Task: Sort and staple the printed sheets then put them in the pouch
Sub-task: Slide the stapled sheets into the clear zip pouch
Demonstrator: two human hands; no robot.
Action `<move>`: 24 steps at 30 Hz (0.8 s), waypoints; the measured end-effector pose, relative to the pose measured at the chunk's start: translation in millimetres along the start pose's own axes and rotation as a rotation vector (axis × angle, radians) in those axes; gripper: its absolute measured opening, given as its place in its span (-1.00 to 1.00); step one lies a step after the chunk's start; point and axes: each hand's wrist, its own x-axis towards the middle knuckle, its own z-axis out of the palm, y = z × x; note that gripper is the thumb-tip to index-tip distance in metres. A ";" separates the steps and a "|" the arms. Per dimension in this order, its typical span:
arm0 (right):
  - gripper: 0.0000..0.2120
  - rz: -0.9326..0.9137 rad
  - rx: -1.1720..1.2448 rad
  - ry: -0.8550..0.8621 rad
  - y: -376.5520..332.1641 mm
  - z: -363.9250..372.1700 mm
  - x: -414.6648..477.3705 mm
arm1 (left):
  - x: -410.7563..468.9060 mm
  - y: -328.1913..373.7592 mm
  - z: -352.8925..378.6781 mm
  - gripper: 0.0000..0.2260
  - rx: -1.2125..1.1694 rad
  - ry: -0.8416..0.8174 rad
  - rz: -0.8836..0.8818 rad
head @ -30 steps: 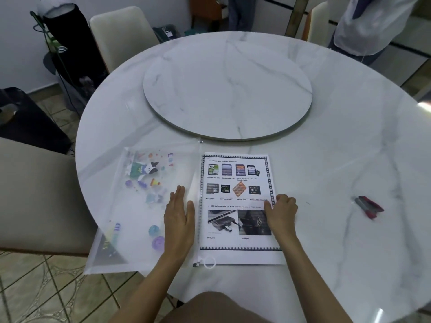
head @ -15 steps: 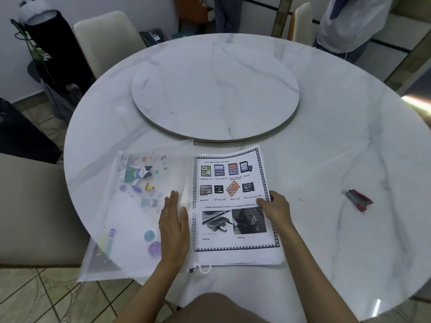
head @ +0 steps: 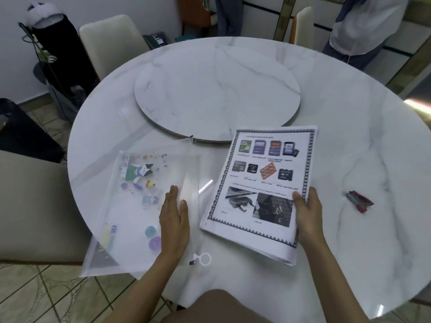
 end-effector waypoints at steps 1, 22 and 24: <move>-0.94 -0.009 0.025 0.048 -0.2 -0.6 0.8 | 2.1 0.4 1.2 -0.57 0.012 -0.003 -0.001; -0.90 0.101 0.055 -0.141 3.2 44.9 -27.2 | 1.0 17.8 16.7 -0.47 -0.001 -0.153 0.012; -0.89 0.102 0.036 -0.163 2.0 39.1 -23.6 | -0.6 15.7 19.0 -0.50 0.024 -0.165 0.010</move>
